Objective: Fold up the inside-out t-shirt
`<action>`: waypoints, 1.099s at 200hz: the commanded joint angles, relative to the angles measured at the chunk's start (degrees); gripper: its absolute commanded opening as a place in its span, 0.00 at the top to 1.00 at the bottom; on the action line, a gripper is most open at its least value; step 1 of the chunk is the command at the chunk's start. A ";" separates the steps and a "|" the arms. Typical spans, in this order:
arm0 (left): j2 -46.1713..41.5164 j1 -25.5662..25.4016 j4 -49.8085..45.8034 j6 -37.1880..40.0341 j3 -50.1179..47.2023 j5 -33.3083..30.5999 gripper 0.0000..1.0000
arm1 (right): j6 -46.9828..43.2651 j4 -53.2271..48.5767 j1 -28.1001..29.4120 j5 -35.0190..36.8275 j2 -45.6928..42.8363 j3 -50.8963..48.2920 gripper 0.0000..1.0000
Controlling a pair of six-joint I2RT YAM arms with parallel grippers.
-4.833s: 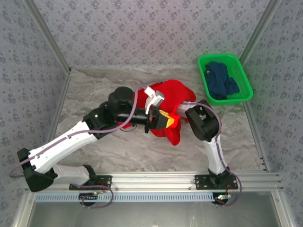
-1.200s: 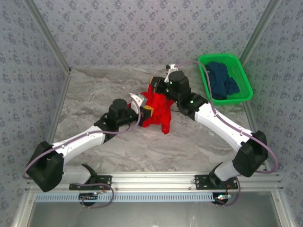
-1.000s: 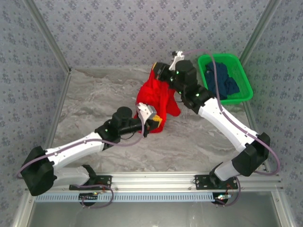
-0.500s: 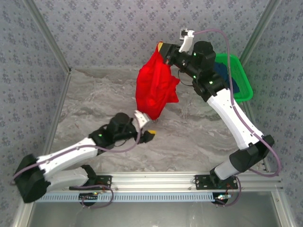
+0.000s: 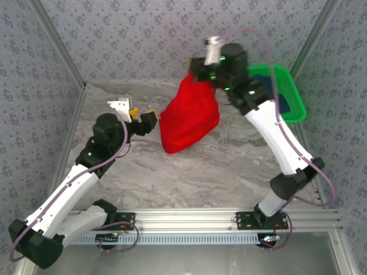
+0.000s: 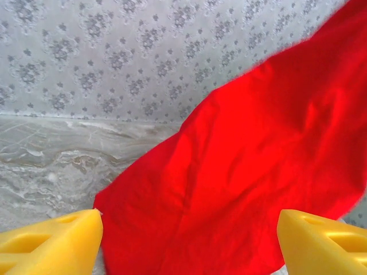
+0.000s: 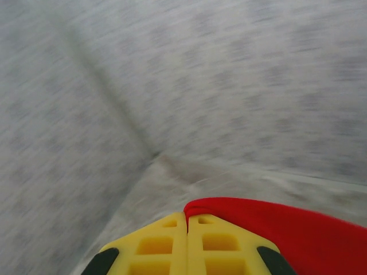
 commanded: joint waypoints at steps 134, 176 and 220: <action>14.43 0.76 5.70 6.70 10.92 24.75 0.05 | -7.82 2.33 -1.63 -24.20 -8.01 -10.65 1.00; 17.29 -0.27 7.81 9.37 14.95 27.87 0.16 | -6.66 2.06 -1.08 -23.50 -8.14 -12.06 1.00; 25.03 0.08 7.14 10.33 20.98 27.69 0.45 | 1.00 0.43 -8.82 -19.35 -4.87 -6.92 1.00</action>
